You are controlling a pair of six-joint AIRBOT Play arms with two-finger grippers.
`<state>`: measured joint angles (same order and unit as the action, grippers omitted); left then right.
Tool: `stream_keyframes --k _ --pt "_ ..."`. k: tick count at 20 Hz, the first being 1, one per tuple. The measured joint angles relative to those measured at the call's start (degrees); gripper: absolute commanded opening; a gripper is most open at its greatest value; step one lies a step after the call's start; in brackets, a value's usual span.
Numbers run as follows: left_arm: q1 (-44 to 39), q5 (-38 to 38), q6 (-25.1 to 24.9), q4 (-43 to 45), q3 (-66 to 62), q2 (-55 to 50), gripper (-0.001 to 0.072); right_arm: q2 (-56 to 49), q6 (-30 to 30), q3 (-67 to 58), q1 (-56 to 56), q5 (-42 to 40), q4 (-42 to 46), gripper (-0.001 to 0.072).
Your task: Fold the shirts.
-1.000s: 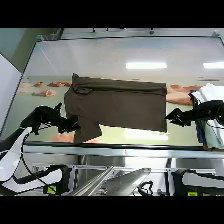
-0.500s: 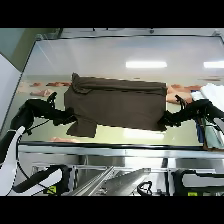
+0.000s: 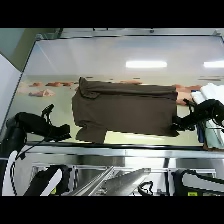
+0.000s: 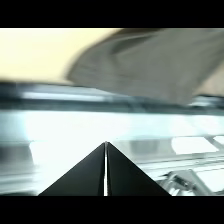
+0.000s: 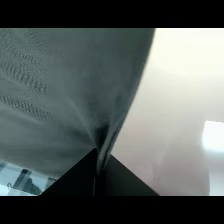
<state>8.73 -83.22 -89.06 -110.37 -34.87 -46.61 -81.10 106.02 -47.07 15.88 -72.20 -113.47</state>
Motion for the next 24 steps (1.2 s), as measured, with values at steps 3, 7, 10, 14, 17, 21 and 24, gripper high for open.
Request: stream_keyframes --k 3,7,10,14,17,21,24 --pt "0.0 2.3 0.6 -1.0 3.1 3.8 0.0582 1.2 0.0 0.0 0.0 0.0 -1.2 0.0026" --pt "0.0 8.4 0.7 -7.0 4.5 0.2 0.0677 1.6 0.0 0.0 -0.7 0.3 -2.6 0.0026" --pt "0.0 13.4 0.3 -9.5 3.3 -5.9 0.0677 1.7 0.2 0.0 -0.9 0.5 -3.0 0.0026" --pt "-0.4 18.6 -2.1 -14.1 1.6 -14.7 0.0658 1.7 0.5 0.0 -1.0 0.8 -3.2 0.0026" --pt "-2.9 21.5 -3.6 -16.5 1.0 -21.1 0.0655 1.7 0.5 0.0 -1.0 1.2 -3.3 0.0026" --pt "-5.4 24.2 -4.6 -17.6 -1.9 -26.5 0.0014 1.7 0.5 0.0 -1.0 0.5 -3.3 0.0026" --pt "-6.1 22.7 -4.9 -16.3 -5.2 -26.8 0.0015 1.8 0.7 0.0 -1.0 -0.5 -3.2 0.0026"
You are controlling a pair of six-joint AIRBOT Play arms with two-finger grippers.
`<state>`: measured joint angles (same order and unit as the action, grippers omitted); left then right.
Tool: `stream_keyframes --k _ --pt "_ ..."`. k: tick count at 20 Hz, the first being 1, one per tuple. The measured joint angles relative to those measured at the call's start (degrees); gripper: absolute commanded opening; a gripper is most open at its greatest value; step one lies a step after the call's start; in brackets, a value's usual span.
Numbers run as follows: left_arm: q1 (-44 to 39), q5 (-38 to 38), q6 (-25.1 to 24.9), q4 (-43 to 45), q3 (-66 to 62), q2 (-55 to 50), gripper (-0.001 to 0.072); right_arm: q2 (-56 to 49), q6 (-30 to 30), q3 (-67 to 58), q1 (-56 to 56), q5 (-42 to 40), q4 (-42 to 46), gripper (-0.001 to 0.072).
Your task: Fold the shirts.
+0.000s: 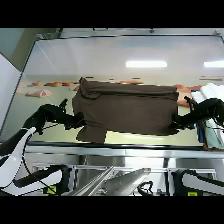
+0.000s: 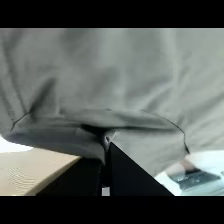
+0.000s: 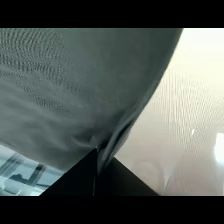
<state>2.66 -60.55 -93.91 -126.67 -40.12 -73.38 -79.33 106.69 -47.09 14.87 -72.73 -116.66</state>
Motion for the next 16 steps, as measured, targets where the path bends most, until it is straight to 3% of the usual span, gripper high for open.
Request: stream_keyframes --k 8,12,16 --pt "-0.3 -13.1 2.8 8.7 6.3 15.4 0.0015 0.3 -2.8 0.0 0.0 -0.9 4.1 0.0026" --pt "-0.3 -14.2 5.0 11.2 9.0 25.0 0.0015 0.7 -6.2 0.0 0.0 -1.1 8.6 0.0026" --pt "-0.3 -10.8 5.7 12.5 3.7 24.9 0.0016 0.7 -1.1 -2.0 0.0 1.0 -1.2 0.0026"
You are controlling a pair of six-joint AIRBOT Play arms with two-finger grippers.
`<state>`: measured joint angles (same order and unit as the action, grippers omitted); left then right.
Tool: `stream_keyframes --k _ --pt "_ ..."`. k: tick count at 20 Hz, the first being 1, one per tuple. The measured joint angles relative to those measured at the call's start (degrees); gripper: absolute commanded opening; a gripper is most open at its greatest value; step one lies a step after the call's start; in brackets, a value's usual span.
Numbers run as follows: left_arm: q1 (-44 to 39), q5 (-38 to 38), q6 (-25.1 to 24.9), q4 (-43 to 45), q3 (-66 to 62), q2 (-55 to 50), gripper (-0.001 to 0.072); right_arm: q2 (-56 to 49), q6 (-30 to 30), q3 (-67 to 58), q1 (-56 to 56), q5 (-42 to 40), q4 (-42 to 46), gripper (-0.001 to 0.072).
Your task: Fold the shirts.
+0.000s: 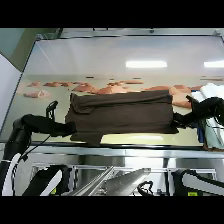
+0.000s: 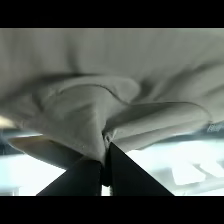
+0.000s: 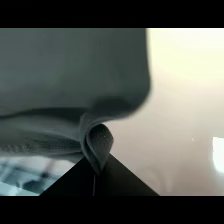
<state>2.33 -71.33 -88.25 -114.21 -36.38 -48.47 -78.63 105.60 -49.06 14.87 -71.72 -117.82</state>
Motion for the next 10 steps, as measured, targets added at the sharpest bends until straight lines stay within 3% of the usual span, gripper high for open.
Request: stream_keyframes --k 4,10 --pt "-0.7 4.1 -0.5 -1.1 -11.4 -9.6 0.0015 -0.5 4.2 -6.1 0.0 5.2 -9.0 0.0027" --pt "-2.8 10.5 -1.8 -2.1 -30.5 -28.6 0.0016 -7.0 6.3 -14.5 -0.7 12.0 -13.0 0.0027"
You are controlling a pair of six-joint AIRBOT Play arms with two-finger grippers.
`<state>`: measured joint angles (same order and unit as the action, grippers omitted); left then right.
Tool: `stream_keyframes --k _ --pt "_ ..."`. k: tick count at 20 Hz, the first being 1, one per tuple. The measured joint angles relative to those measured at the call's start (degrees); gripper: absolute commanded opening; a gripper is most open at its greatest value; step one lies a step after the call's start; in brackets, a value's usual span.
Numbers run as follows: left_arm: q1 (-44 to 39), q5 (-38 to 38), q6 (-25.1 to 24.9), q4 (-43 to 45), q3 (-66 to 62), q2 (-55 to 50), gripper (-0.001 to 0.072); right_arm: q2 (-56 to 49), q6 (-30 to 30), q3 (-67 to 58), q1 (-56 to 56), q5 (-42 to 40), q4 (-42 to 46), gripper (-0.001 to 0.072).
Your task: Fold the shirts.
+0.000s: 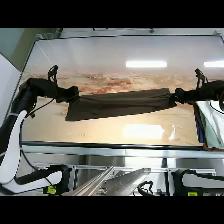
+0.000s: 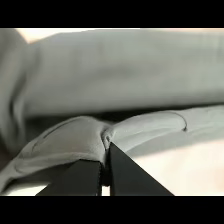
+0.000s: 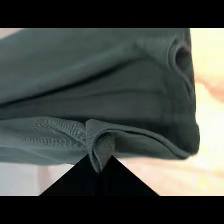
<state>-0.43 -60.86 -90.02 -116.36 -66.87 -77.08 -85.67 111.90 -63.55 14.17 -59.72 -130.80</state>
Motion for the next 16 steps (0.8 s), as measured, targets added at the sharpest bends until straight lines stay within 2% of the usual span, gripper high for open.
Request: stream_keyframes --k 4,5,6,7,8,9,10,13,16 --pt "-0.3 0.6 0.0 -0.2 -8.2 -11.3 0.0017 -5.0 1.8 -1.7 -0.5 4.2 -0.9 0.0057" --pt "-0.4 0.4 0.0 -0.3 -9.6 -13.6 0.0038 -5.9 2.3 -1.9 -0.6 4.5 -1.1 0.0213" --pt "-0.5 0.0 -0.1 -0.4 -10.8 -15.5 0.0305 -6.5 3.1 -2.1 -0.6 5.0 -1.1 0.0381" --pt "-0.7 -0.5 -0.2 -0.5 -12.0 -17.3 0.0665 -6.9 3.7 -2.6 -0.6 5.0 -1.1 0.0404" --pt "-0.8 -0.9 -0.2 -0.6 -13.0 -18.7 0.0700 -7.2 4.2 -3.4 -0.5 4.6 -1.1 0.0411" --pt "-1.1 -1.3 -0.2 -0.7 -14.2 -19.8 0.0699 -7.4 4.8 -4.8 -0.2 3.4 -1.0 0.0538" --pt "-1.3 -1.6 -0.2 -0.7 -15.5 -20.5 0.0700 -7.5 5.3 -6.4 0.3 2.0 -0.3 0.0625" --pt "-1.8 -2.8 0.0 -1.4 -20.6 -21.6 0.0699 -8.3 6.2 -10.8 1.8 -0.5 1.8 0.0658" --pt "-2.5 -5.3 0.4 -1.9 -26.8 -22.0 0.0699 -11.1 6.5 -13.8 2.7 -2.7 2.8 0.0657"
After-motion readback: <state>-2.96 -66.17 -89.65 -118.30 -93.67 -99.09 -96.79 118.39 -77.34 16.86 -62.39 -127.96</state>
